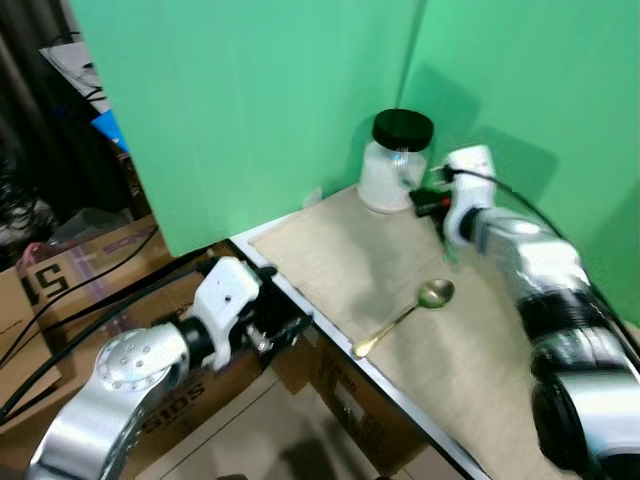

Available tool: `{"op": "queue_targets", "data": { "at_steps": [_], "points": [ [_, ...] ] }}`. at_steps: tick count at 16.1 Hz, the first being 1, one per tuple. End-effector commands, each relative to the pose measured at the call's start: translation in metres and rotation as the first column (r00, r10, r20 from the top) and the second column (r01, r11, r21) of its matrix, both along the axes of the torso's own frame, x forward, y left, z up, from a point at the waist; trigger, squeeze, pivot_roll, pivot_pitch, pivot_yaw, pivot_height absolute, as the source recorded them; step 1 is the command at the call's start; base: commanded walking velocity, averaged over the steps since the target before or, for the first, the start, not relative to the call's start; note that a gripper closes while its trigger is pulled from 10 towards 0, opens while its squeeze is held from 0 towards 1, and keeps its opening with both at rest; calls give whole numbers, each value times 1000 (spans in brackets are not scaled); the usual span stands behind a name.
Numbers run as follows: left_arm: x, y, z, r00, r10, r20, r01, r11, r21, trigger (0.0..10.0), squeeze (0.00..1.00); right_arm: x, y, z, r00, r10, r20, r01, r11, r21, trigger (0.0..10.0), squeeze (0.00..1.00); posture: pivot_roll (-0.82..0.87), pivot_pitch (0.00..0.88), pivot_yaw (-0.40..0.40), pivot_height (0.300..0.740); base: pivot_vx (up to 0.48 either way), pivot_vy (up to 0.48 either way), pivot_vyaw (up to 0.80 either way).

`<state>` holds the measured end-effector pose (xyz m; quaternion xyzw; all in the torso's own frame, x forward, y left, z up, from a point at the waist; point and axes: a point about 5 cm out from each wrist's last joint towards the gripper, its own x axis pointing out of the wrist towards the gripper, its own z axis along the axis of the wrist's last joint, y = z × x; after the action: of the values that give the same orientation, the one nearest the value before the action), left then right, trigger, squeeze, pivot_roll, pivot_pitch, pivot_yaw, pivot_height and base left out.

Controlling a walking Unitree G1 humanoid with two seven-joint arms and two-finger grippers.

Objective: Setting the table

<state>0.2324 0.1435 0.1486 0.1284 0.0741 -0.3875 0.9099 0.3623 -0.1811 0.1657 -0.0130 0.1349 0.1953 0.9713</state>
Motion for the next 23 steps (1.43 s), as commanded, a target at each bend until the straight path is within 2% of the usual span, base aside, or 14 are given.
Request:
{"op": "queue_targets", "data": {
  "at_steps": [1,2,3,4,6,8,9,11,12,13,16,18,20,23],
  "points": [
    [5,-3,3,999,39,37,-39,999,2,10000,0,-13,-4,18,998,8,69,-11,999,40,0,0,77,0,-40,740,0,0,0],
    [11,-11,7,992,100,78,-99,995,-24,10000,0,-40,-8,26,990,1,138,-9,998,56,0,0,73,0,-40,740,0,0,0],
    [13,-14,8,987,130,94,-128,991,-24,10000,0,-52,-11,27,987,-17,160,8,998,59,9373,0,71,0,-39,740,0,0,0],
    [18,-18,11,976,187,115,-184,982,-41,10000,0,-74,-12,31,976,-56,211,41,996,77,10000,0,61,0,-31,740,0,0,0],
    [22,-24,21,957,246,151,-235,968,-88,10000,0,-101,-12,37,943,-153,294,140,988,67,10000,0,54,0,-25,740,0,0,0],
    [20,-26,25,946,278,165,-263,959,-103,10000,0,-124,-2,37,922,-235,307,195,969,155,10000,0,31,0,-15,740,0,0,-772],
    [18,-22,22,925,345,161,-332,938,-103,10000,0,-140,7,31,915,-278,291,239,958,161,10000,0,25,0,-14,740,0,0,-800],
    [17,-18,21,913,375,160,-363,926,-98,10000,0,-146,8,28,906,-309,291,278,950,142,10000,0,27,0,-22,740,0,0,-800],
    [14,-15,20,905,396,156,-384,918,-98,10000,0,-149,4,25,881,-359,309,348,933,91,10000,0,32,0,-26,740,0,0,-800],
    [14,-13,20,898,412,152,-401,911,-102,10000,0,-150,2,22,876,-388,287,374,921,105,10000,0,33,0,-27,740,0,0,-800],
    [13,-13,21,888,436,146,-418,898,-138,10000,0,-145,1,21,871,-407,273,399,913,88,10000,0,35,0,-32,740,0,0,-800],
    [12,-11,21,875,462,141,-444,884,-145,10000,0,-143,3,21,871,-411,270,397,912,106,10000,0,50,0,-50,740,0,0,-800],
    [13,-4,19,856,498,137,-481,866,-137,10000,0,-138,11,19,892,-370,259,356,929,98,10000,0,44,0,-44,740,0,0,-800],
    [13,-4,18,855,502,128,-486,863,-138,10000,0,-136,17,20,912,-315,261,303,949,88,10000,0,52,0,-61,740,0,0,-800]
  ]
}}
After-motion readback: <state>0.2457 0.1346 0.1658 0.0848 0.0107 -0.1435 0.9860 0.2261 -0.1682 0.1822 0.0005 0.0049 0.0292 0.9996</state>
